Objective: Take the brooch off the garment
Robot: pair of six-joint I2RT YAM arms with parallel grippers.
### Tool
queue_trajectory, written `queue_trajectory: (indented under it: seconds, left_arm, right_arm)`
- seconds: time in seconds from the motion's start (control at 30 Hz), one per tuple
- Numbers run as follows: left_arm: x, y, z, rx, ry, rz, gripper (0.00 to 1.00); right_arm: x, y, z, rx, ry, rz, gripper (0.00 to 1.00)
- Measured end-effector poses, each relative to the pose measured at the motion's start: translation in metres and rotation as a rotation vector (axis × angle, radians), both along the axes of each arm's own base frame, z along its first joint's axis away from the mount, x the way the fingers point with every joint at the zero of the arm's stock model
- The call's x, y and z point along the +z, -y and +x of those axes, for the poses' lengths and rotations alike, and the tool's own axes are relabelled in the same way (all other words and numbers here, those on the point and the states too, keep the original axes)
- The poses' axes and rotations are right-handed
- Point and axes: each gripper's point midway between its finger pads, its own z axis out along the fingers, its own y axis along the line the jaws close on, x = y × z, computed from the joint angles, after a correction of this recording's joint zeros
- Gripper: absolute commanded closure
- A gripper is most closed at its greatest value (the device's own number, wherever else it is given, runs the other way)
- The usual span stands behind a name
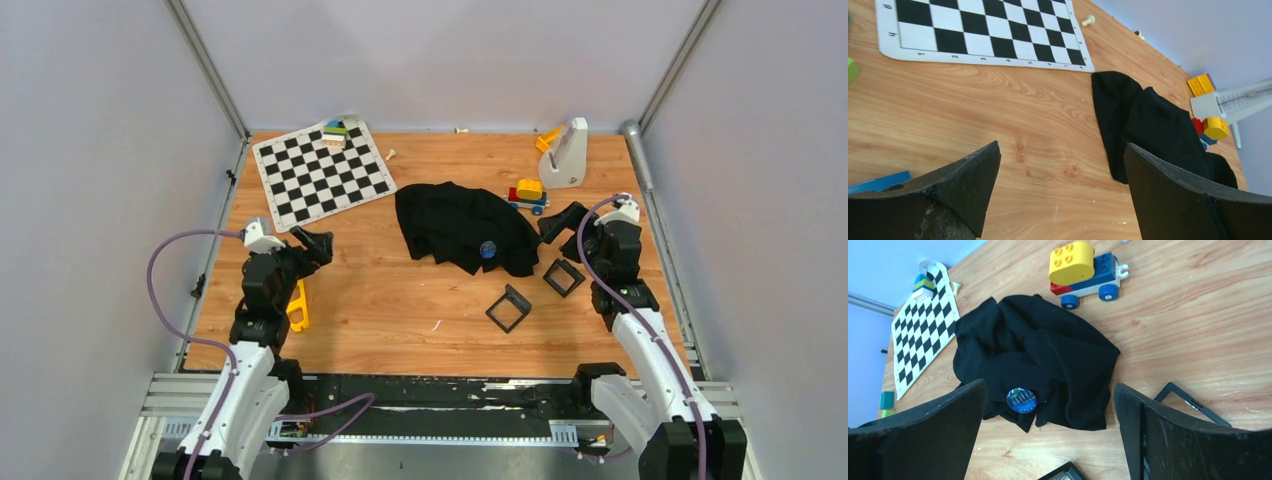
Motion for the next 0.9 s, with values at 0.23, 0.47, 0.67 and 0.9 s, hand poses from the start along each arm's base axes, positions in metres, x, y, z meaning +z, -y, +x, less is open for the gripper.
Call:
queue_trajectory:
  seconds: [0.23,0.47,0.67,0.9]
  left_arm:
    - [-0.009,0.043,0.006,-0.247,0.008,-0.040,0.05]
    - [-0.039,0.102,0.002,-0.492,-0.079,-0.014,0.05]
    - [-0.041,0.148,0.008,-0.628,-0.113,0.044,0.11]
    - [-0.066,0.165,0.041,-0.642,-0.238,0.035,0.13]
  right_arm:
    - [-0.025,-0.014,0.000,0.077,-0.080,0.020,0.08]
    - [-0.043,-0.032,0.001,0.175,-0.119,0.036,0.16]
    - [-0.062,-0.048,0.002,0.233,-0.163,0.013,0.26]
    - [-0.087,-0.060,0.008,0.247,-0.256,-0.036,0.37]
